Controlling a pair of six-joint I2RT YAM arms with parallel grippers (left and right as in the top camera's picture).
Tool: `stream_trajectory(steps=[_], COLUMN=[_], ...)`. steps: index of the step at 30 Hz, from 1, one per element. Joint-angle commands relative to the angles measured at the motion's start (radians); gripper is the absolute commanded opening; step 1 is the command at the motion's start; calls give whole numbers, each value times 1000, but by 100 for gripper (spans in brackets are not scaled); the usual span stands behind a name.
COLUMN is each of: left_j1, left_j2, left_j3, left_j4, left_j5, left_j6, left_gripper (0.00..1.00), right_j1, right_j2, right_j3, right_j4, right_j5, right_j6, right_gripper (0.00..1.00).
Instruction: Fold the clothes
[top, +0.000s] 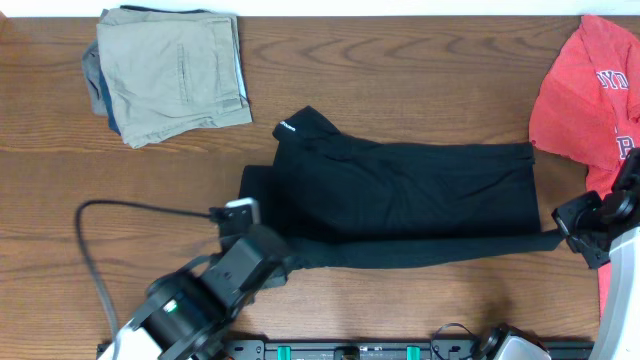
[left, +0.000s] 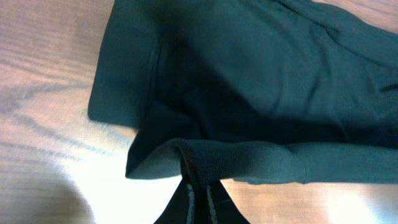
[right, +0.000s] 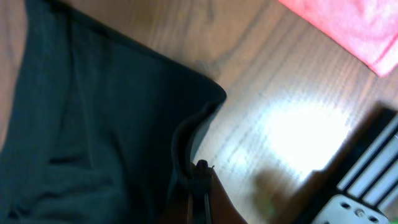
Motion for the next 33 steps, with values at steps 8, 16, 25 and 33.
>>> stream_trajectory(steps=[8, 16, 25, 33], left_j1=[10, 93, 197, 208], left_j2=[315, 446, 463, 504], left_j3=[-7, -7, -7, -7], left_j4=[109, 245, 335, 357], left_j5=[-178, -209, -227, -227], left_j6=[21, 22, 37, 36], left_gripper=[6, 6, 6, 7], right_j1=[13, 13, 13, 29], right_j2=[11, 96, 236, 331], right_j3=[-4, -5, -23, -23], right_j4=[99, 140, 223, 282], right_j5=[143, 130, 119, 100], right_j6=[77, 78, 78, 82], right_gripper=[3, 2, 1, 1])
